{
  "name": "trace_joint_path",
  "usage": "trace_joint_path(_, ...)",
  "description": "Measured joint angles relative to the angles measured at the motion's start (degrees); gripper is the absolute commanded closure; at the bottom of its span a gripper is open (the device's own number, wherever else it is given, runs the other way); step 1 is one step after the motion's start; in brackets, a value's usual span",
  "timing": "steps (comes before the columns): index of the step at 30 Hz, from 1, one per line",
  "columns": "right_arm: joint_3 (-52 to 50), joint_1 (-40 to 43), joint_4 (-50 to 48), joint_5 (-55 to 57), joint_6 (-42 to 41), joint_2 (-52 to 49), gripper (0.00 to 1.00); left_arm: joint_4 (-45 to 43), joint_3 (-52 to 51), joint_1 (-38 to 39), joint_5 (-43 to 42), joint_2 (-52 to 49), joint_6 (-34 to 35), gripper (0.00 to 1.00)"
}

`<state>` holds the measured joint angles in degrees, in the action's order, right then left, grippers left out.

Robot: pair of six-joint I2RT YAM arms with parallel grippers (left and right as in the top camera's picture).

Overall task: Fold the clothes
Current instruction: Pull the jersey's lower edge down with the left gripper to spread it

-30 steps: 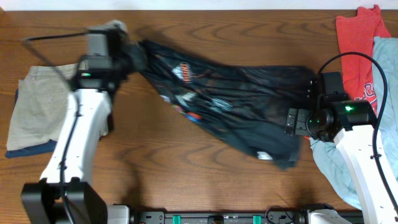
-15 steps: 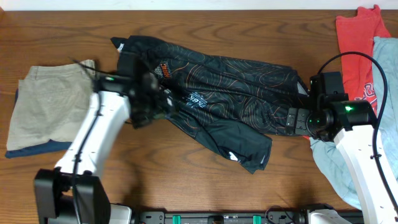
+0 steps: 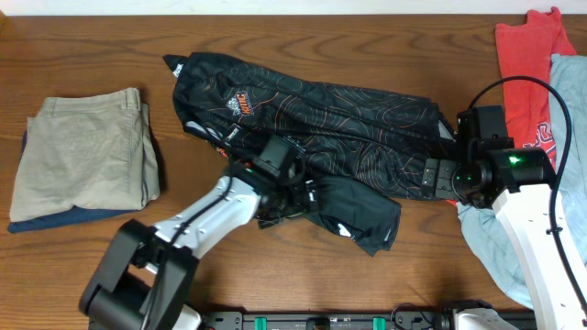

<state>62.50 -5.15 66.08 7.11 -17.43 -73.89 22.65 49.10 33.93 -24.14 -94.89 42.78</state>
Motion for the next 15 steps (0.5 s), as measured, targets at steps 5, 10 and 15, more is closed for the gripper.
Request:
trace_joint_path(5, 0.0, 0.0, -0.04, 0.0, 0.0, 0.0, 0.01, -4.96, 0.83, 2.73, 1.62, -2.25, 4.87, 0.32)
trace_joint_path(10, 0.0, 0.0, -0.07, 0.02, 0.02, 0.0, 0.01, -5.92, 1.14, 2.38, 2.67, -4.96, 6.84, 0.89)
trace_joint_path(15, 0.0, 0.0, -0.87, 0.02, 0.02, 0.0, 0.01, -1.03, 1.29, -0.44, 3.1, -4.92, 6.25, 0.94)
